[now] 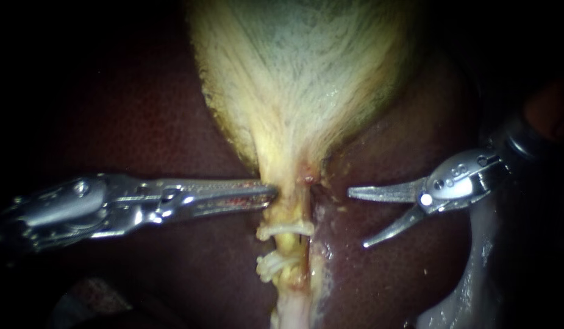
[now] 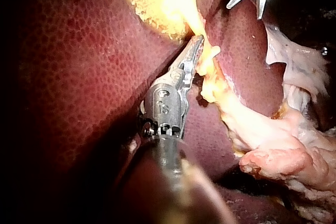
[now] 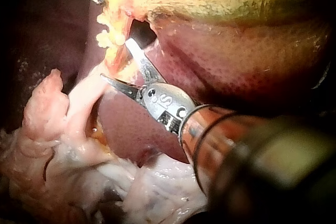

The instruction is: Go to the cutting position left tube

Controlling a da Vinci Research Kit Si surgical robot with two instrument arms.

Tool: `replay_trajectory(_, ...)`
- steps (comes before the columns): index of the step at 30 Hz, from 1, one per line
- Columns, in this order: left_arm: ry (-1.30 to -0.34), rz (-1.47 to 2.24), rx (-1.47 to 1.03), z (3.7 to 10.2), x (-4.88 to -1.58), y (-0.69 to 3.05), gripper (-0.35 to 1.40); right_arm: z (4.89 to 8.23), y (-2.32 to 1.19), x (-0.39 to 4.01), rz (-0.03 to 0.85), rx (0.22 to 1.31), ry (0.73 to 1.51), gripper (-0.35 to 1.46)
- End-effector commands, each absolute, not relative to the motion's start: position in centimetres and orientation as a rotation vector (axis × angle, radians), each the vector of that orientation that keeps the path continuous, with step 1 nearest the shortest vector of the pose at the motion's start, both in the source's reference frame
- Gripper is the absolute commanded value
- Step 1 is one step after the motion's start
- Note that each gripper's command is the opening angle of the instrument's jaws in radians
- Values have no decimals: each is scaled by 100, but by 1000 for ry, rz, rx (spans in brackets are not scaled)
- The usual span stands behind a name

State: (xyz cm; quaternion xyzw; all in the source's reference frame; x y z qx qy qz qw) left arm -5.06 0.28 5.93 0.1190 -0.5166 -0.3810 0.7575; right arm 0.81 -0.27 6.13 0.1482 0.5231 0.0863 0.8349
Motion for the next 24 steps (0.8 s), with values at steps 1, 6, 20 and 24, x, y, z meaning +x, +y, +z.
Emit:
replay_trajectory(1,-1126,-830,259,593,-506,28,-35,613,-29,82,180,318,1110,143)
replay_trajectory(6,-1128,-826,264,589,-495,26,-35,618,-45,90,165,352,1129,143)
replay_trajectory(20,-1122,-831,257,575,-446,22,-35,662,-107,160,266,598,1029,138)
replay_trajectory(24,-1122,-832,256,573,-445,21,-35,669,-115,170,286,649,1000,135)
